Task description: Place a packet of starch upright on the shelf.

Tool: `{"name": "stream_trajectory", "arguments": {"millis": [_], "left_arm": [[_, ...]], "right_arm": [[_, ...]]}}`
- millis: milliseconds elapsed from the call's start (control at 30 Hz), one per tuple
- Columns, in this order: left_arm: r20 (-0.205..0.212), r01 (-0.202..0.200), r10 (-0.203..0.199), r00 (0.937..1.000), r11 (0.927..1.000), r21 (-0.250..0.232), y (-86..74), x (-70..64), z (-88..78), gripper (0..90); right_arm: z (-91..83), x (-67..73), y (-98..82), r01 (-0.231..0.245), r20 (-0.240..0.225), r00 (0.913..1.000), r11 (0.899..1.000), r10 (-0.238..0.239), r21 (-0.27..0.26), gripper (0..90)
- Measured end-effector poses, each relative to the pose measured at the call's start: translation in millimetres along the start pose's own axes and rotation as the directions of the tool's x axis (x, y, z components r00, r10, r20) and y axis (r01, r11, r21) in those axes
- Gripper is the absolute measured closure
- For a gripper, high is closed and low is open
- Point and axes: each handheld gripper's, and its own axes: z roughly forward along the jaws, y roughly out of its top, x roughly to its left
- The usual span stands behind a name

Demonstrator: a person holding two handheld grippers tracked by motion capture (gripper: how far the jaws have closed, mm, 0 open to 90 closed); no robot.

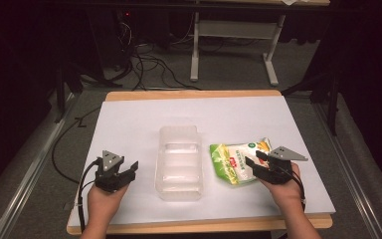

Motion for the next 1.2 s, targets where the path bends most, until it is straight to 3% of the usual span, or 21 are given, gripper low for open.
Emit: {"name": "stream_trajectory", "arguments": {"millis": [100,300,700,1200], "left_arm": [[0.019,-0.016,0.015,0.9997,0.9998,0.012,-1.1,-1.5,1.0,46.8],[0.060,0.010,-0.011,0.9982,0.9999,0.011,-1.1,-0.1,0.0,46.7],[0.065,0.002,-0.004,0.9978,0.9994,0.034,-3.3,-1.6,4.5,42.3],[0.080,-0.020,0.015,0.9967,0.9980,0.060,-6.2,-3.5,9.2,40.6]], "right_arm": [[-1.5,0.0,-0.3,0.005,-0.006,1.0000,1.000,-0.006,-0.007,48.1],[-0.8,0.2,-0.2,0.016,-0.007,0.9998,1.000,-0.017,-0.010,47.7],[-0.2,3.0,-0.6,0.048,-0.044,0.9979,0.999,-0.049,-0.020,46.5],[8.2,31.1,0.0,0.116,-0.118,0.9865,0.993,-0.114,0.015,41.9]]}}
